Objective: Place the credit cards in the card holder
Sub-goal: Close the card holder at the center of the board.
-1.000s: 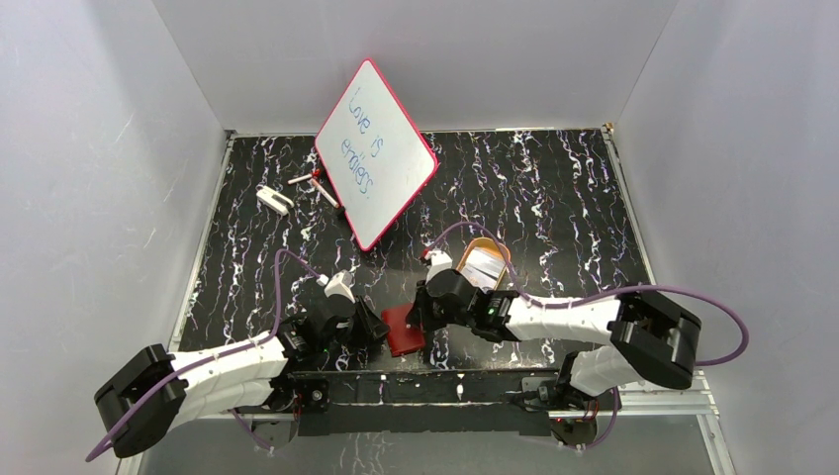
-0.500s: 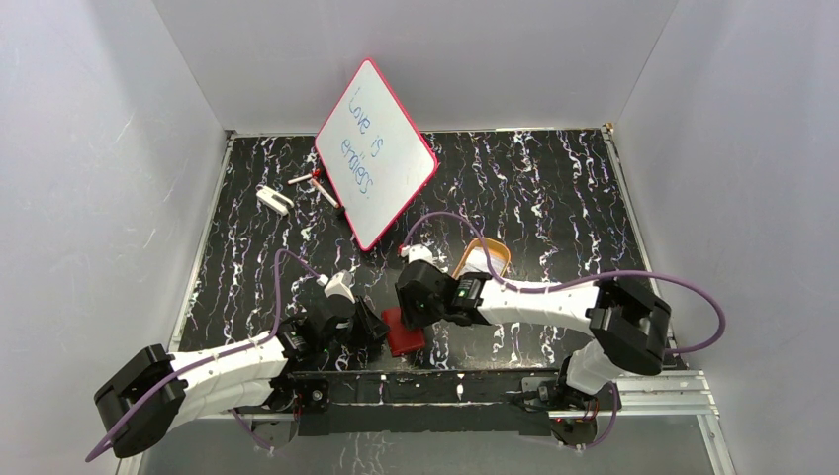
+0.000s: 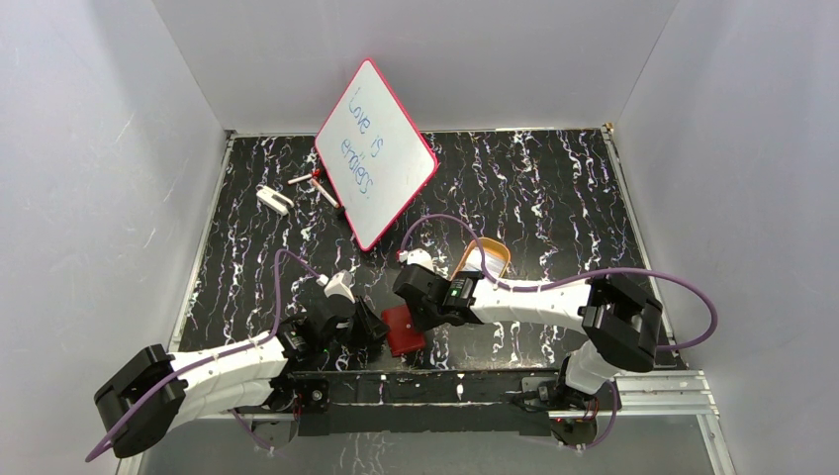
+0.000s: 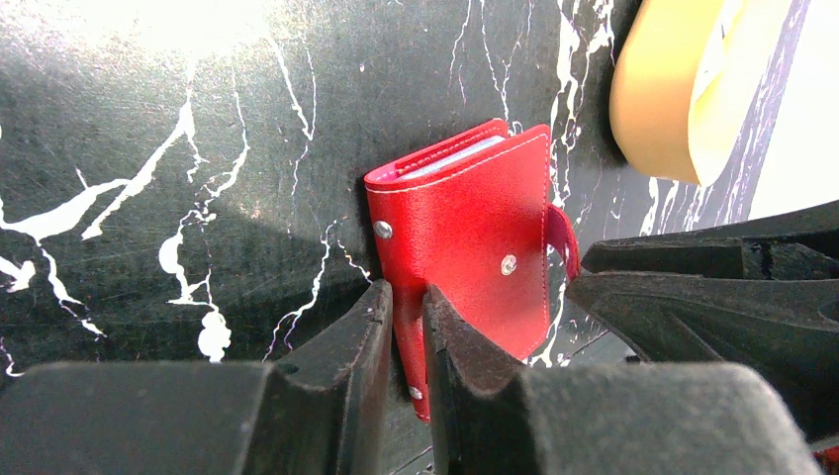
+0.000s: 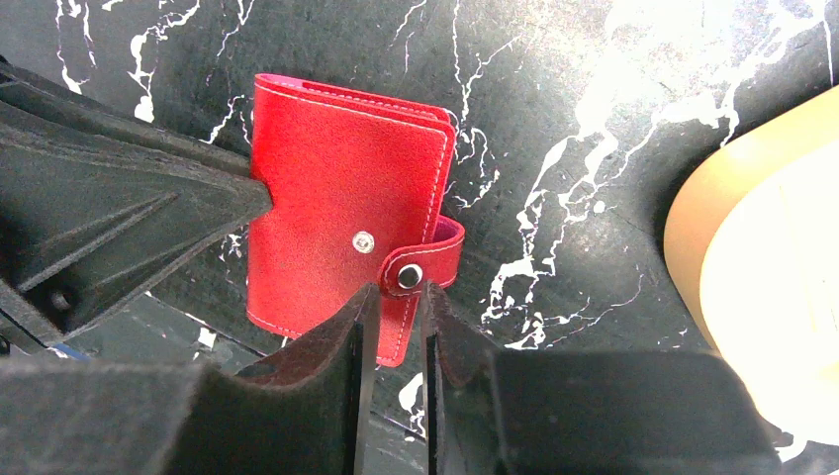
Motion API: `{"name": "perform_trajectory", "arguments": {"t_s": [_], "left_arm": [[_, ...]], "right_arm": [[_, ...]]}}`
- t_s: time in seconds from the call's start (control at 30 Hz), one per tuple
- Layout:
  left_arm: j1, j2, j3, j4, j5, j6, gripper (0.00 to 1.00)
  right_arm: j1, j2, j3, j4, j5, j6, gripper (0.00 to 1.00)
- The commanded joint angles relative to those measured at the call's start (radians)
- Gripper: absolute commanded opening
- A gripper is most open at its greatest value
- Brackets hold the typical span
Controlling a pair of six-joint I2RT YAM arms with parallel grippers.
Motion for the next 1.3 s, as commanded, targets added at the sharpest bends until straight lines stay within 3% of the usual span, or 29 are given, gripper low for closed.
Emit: {"name": "perform_trajectory", "arguments": {"t_s": [0.0, 0.17, 0.37, 0.63, 0.87, 1.0, 1.07, 1.2, 1.27], "left_arm": [[0.004, -0.007, 0.022, -0.021, -0.020, 0.004, 0.16], [0.005, -0.009, 0.021, -0.021, -0.019, 0.002, 0.16], [0.004, -0.009, 0.019, -0.018, -0.018, 0.001, 0.16], [0.004, -0.009, 0.019, -0.019, -0.018, 0.001, 0.16], [0.005, -0.015, 0.018, -0.022, -0.018, 0.001, 0.16], [0.005, -0.015, 0.018, -0.020, -0.018, 0.000, 0.16], [0.005, -0.015, 0.018, -0.022, -0.018, 0.000, 0.16], [0.004, -0.015, 0.018, -0.020, -0.019, -0.001, 0.16], [0.005, -0.015, 0.019, -0.020, -0.020, 0.000, 0.16]], "right_arm": [[0.003, 0.004, 0.035, -0.008, 0.025, -0.001, 0.28], [0.004, 0.009, 0.048, 0.010, 0.014, -0.013, 0.43], [0.005, 0.031, 0.077, -0.010, 0.025, -0.020, 0.45], [0.005, 0.060, 0.096, -0.036, 0.031, -0.019, 0.34], [0.005, 0.043, 0.086, -0.037, 0.042, -0.012, 0.13], [0.005, 0.037, 0.088, -0.050, 0.054, -0.010, 0.05], [0.004, 0.029, 0.088, -0.054, 0.060, -0.011, 0.10], [0.008, 0.018, 0.085, -0.050, 0.057, -0.013, 0.38], [0.013, 0.018, 0.094, -0.051, 0.061, -0.018, 0.41]]}}
